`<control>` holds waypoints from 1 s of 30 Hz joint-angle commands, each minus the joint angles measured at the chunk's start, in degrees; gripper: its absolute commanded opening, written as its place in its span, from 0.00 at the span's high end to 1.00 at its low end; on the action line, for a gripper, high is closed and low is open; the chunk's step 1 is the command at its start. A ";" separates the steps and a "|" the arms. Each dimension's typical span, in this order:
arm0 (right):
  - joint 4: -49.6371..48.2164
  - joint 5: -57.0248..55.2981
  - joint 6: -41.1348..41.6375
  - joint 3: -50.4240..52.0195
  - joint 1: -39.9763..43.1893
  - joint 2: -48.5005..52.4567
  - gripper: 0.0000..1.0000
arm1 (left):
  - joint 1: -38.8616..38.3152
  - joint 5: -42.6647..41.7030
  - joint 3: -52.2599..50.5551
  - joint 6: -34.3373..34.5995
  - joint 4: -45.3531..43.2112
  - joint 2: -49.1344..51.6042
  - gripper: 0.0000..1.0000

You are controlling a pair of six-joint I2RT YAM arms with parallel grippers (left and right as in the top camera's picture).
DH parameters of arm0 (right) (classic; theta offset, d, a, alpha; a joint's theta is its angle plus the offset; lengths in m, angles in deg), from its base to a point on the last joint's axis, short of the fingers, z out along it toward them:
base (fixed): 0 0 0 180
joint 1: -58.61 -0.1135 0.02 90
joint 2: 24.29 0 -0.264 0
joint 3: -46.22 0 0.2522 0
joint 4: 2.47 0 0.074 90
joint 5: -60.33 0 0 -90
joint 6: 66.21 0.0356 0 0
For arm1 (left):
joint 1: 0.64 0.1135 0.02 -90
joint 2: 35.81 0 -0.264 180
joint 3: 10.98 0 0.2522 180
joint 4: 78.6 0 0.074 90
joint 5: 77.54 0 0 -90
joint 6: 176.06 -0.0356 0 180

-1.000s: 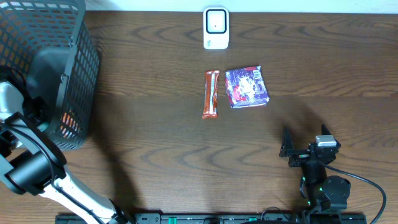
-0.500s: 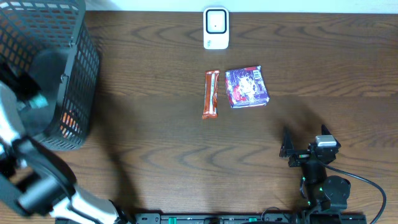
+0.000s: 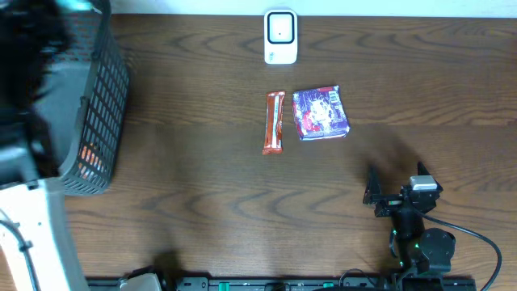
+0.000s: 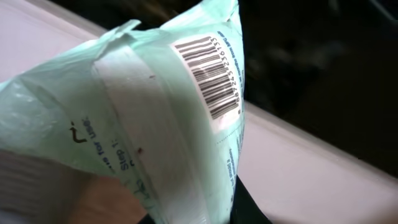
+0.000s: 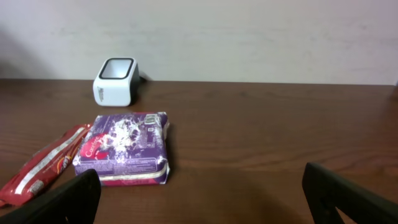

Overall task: Scan the item barcode
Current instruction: 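Move the left gripper back into the basket and grasp the mint-green packet, then carry the green packet to the scanner and hold it there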

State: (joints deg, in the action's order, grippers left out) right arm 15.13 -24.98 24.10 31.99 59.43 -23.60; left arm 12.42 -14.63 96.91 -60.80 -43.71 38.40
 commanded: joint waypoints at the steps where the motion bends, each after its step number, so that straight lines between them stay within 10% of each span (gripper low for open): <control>1: 0.20 0.35 -0.81 0.11 -0.52 -0.31 0.01 | -9.92 -1.51 -0.13 -3.76 3.58 2.25 0.93; 12: 0.20 0.35 -0.81 0.11 -0.55 -0.31 0.01 | -30.77 15.65 -0.15 -5.11 27.28 19.39 0.93; 24: 0.22 0.35 -0.81 0.11 -0.52 -0.31 0.01 | -35.54 15.85 -0.15 -12.79 23.93 41.68 0.92; 30: 0.20 0.35 -0.81 0.11 -0.52 -0.31 0.01 | -35.36 15.82 -0.13 -12.79 20.24 44.94 0.17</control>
State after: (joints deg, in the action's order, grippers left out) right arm 15.15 -24.96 24.08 31.99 59.43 -23.60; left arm -23.19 0.67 96.82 -72.41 -22.55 83.47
